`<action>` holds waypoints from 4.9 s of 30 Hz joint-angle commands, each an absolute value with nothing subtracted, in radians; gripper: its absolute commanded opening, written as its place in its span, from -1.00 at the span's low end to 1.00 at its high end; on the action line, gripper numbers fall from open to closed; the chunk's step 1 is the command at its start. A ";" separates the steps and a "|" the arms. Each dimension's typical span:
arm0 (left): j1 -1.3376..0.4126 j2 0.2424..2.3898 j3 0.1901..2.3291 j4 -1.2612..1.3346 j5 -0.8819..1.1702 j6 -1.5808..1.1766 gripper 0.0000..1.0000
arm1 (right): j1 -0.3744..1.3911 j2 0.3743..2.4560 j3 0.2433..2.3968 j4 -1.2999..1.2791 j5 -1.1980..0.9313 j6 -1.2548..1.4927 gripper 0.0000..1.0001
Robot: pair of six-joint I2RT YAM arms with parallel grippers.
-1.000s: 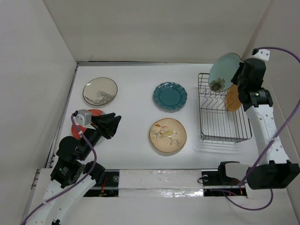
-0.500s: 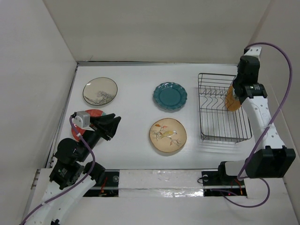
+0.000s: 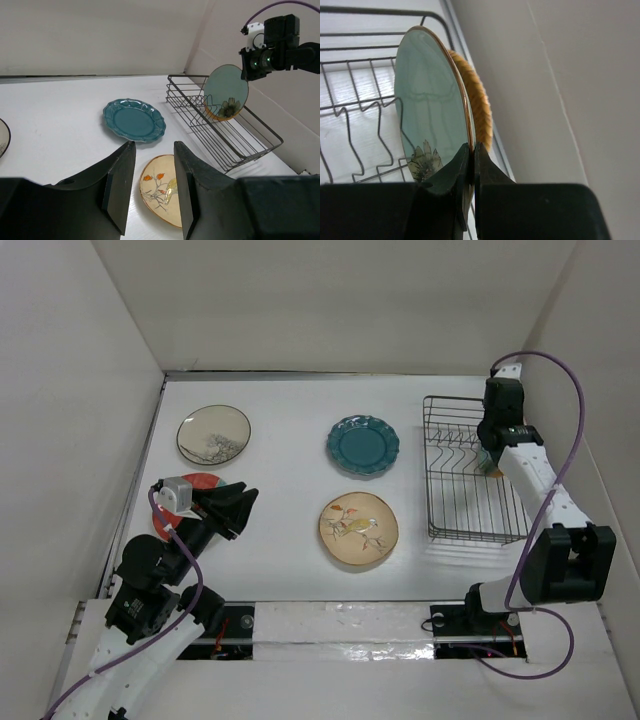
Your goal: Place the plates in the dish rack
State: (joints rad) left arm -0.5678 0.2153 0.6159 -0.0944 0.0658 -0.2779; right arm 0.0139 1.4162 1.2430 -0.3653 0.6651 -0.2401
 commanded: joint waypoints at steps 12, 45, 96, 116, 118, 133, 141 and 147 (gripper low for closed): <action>-0.572 0.232 0.649 -0.051 0.052 -0.276 -0.33 | 0.058 1.456 1.249 -0.291 0.710 -0.102 -0.24; -0.572 0.324 0.649 -0.060 0.034 -0.278 -0.86 | 0.402 2.144 1.862 -0.503 0.204 0.166 0.89; -0.534 0.385 0.644 -0.049 0.066 -0.279 -0.86 | 0.448 2.229 1.422 0.231 -0.459 0.687 -0.27; -0.534 0.374 0.644 -0.048 0.074 -0.273 -0.83 | 0.443 1.862 1.181 0.690 -0.414 0.986 -1.00; -0.534 0.386 0.644 -0.046 0.086 -0.273 -0.83 | 0.407 1.798 1.151 0.736 -0.410 1.029 -1.00; -0.563 0.305 0.653 -0.061 0.103 -0.273 -0.83 | -0.067 1.160 1.181 -0.005 -0.194 0.613 -1.00; -0.598 0.273 0.655 -0.067 0.049 -0.267 -0.82 | -0.187 1.114 1.396 -0.336 0.021 0.338 -1.00; -0.607 0.243 0.646 -0.075 0.094 -0.285 -0.82 | -0.180 1.183 1.555 -0.444 0.093 0.203 -1.00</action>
State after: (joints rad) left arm -0.6014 0.2745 0.6186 -0.1051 0.0723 -0.2783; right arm -0.1886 1.1881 1.4162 -0.4870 0.0525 0.2848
